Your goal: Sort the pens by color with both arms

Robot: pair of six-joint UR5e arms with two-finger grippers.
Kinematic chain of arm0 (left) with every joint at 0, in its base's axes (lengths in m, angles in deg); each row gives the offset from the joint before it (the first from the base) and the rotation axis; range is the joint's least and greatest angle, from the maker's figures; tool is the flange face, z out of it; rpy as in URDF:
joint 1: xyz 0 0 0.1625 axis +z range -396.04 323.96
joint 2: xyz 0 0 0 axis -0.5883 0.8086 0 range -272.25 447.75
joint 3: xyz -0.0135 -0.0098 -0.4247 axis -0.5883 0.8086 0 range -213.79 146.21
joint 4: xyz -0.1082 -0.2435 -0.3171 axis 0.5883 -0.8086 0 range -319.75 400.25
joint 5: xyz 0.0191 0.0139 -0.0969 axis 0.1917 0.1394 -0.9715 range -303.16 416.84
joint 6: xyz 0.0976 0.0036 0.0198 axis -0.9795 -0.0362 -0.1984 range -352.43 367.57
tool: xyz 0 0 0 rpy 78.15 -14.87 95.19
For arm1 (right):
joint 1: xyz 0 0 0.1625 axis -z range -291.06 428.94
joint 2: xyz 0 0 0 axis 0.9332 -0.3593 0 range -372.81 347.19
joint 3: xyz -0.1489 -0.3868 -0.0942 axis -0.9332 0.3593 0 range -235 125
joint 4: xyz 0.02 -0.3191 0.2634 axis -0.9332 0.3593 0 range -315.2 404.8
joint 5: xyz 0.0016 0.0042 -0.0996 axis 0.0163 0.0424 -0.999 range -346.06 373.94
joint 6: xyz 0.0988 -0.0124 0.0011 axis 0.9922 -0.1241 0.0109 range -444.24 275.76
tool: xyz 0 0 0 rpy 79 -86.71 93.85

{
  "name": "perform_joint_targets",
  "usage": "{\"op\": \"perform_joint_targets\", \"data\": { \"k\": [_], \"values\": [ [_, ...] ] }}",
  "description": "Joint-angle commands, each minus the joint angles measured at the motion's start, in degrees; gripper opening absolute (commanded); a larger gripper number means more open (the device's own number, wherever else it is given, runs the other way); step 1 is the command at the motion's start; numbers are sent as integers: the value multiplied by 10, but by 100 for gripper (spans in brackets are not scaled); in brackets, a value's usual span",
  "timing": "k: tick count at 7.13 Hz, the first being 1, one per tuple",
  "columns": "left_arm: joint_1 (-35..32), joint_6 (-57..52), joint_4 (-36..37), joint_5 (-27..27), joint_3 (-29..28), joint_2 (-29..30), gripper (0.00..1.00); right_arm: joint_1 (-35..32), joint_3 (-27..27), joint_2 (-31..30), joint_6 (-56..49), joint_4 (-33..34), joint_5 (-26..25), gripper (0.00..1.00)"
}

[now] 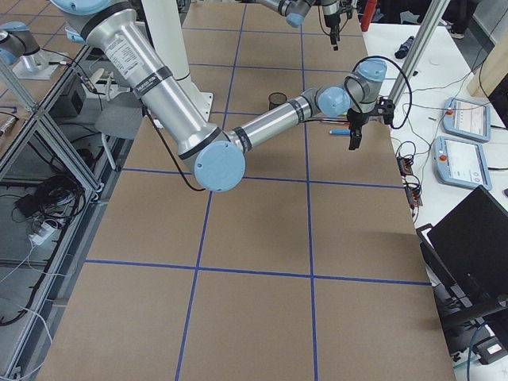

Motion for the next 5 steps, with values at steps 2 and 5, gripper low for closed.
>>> {"op": "perform_joint_targets", "data": {
  "k": [2, 5],
  "values": [
    [-86, -318, 220, -36, 177, -150, 100, -47, -78, -84, -57, 156, 5, 100],
    [-113, -319, 210, -59, 120, -170, 100, -100, -129, -154, -198, 217, -4, 100]
  ]
}}
